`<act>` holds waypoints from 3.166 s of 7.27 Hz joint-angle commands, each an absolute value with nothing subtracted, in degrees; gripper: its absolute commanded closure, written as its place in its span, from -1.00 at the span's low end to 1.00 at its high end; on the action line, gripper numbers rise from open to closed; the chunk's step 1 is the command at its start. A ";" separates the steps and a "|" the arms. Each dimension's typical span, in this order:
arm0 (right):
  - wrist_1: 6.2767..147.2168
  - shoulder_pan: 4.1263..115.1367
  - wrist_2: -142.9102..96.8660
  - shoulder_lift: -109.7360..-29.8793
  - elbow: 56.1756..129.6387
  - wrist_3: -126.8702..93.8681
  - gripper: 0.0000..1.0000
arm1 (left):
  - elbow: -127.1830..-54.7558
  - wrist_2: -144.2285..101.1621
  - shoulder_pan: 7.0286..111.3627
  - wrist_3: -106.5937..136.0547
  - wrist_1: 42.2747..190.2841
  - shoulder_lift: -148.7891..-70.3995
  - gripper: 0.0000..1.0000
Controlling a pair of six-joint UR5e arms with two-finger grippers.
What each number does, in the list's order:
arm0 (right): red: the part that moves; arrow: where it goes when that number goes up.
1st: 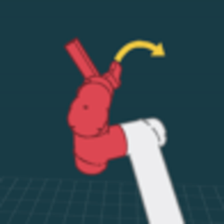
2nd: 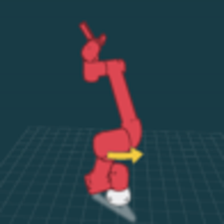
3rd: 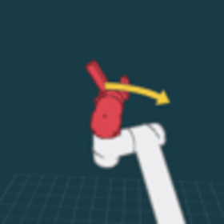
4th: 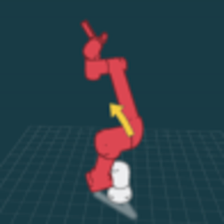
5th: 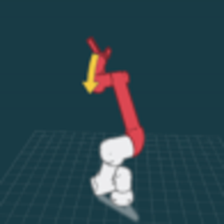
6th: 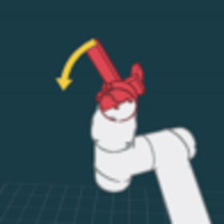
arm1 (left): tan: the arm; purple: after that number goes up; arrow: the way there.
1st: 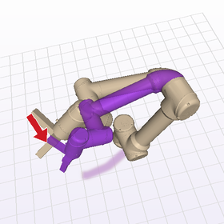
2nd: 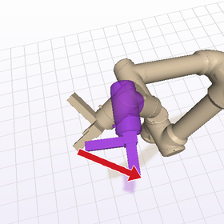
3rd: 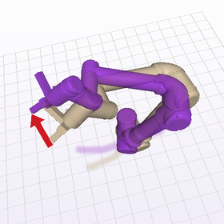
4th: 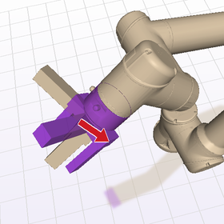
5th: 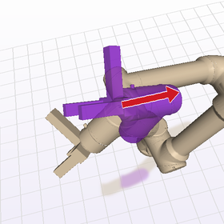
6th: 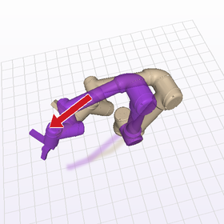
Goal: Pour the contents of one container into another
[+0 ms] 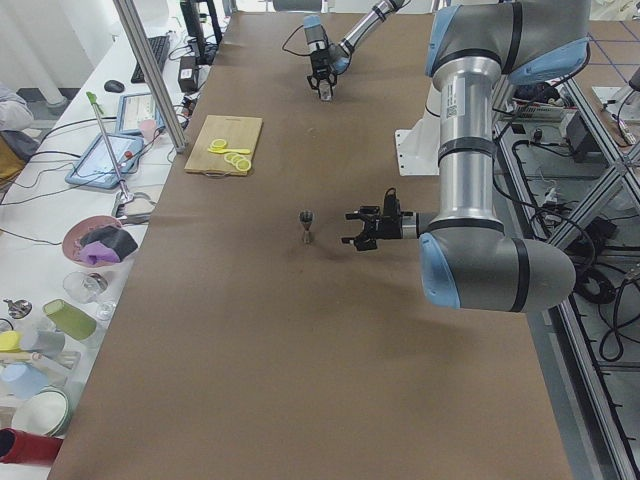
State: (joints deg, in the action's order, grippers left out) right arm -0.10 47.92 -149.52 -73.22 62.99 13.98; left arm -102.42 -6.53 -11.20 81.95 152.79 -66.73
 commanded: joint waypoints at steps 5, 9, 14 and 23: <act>0.44 50.45 -149.94 -73.56 66.51 13.02 -1.00 | -91.85 -25.20 -8.61 56.78 198.56 -52.21 -0.97; 1.05 51.41 -150.12 -78.31 74.08 8.71 -1.00 | -92.02 -61.77 16.37 55.63 195.66 -56.85 -0.97; 32.30 67.66 -144.33 -74.55 76.29 8.53 -1.00 | -90.97 -105.75 48.29 55.55 175.31 -68.98 -0.97; 70.81 79.34 -131.74 -74.26 82.52 8.17 -1.00 | -88.77 -134.29 89.10 -16.72 97.55 -88.73 -0.97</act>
